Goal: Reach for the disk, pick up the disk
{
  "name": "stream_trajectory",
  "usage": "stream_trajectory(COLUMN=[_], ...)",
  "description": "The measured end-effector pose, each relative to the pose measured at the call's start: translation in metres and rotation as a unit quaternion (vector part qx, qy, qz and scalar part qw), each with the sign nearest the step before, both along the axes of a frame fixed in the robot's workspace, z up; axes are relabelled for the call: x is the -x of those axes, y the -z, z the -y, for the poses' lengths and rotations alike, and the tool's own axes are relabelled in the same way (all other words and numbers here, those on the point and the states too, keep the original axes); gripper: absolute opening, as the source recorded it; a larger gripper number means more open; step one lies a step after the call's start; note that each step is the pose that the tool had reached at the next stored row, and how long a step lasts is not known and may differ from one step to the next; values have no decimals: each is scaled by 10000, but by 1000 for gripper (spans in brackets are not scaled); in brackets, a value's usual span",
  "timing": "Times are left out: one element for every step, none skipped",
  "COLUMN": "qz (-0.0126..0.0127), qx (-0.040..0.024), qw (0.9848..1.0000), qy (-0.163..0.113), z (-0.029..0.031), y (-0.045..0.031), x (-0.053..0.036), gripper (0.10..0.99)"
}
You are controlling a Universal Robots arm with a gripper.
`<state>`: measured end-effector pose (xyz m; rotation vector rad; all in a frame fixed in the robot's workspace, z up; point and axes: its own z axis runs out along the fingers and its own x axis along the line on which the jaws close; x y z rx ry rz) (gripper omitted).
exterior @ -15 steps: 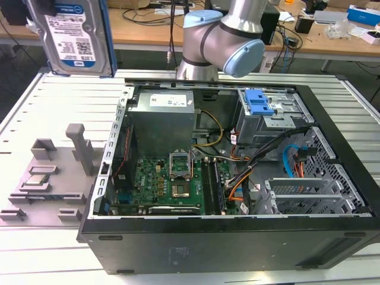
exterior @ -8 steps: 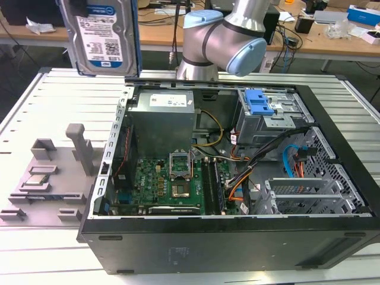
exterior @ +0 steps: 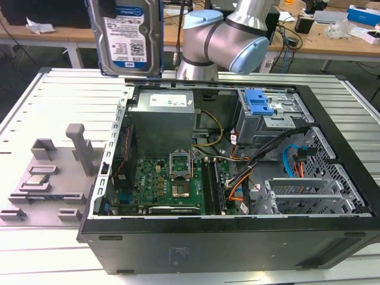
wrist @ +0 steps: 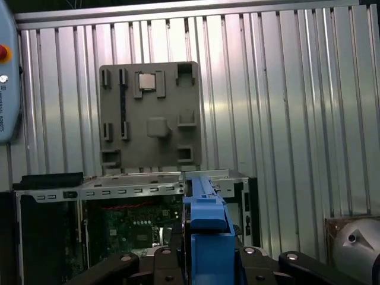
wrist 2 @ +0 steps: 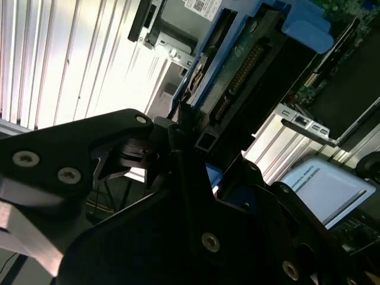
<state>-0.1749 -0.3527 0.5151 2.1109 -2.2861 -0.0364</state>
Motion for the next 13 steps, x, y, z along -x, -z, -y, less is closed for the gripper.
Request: stream_trajectory(qz=[0, 0, 0, 0, 0, 0, 0, 0, 0, 0, 0, 0, 0], qx=[0, 0, 0, 0, 0, 0, 0, 0, 0, 0, 0, 0, 0], qw=[10000, 10000, 10000, 10000, 10000, 10000, 10000, 10000, 10000, 10000, 10000, 10000, 10000], qy=[1, 0, 0, 0, 0, 0, 0, 0, 1, 0, 0, 1, 1], z=[-1, -1, -2, -2, -2, -3, -3, -4, -4, -4, -4, -5, -6], y=[0, 0, 0, 0, 0, 0, 0, 0, 0, 0, 0, 0, 0], x=[-95, -148, -217, -305, -339, -372, -440, -508, -574, -618, -649, -706, -799], gripper=[369, 369, 369, 369, 369, 369, 369, 369, 369, 369, 369, 369, 369])
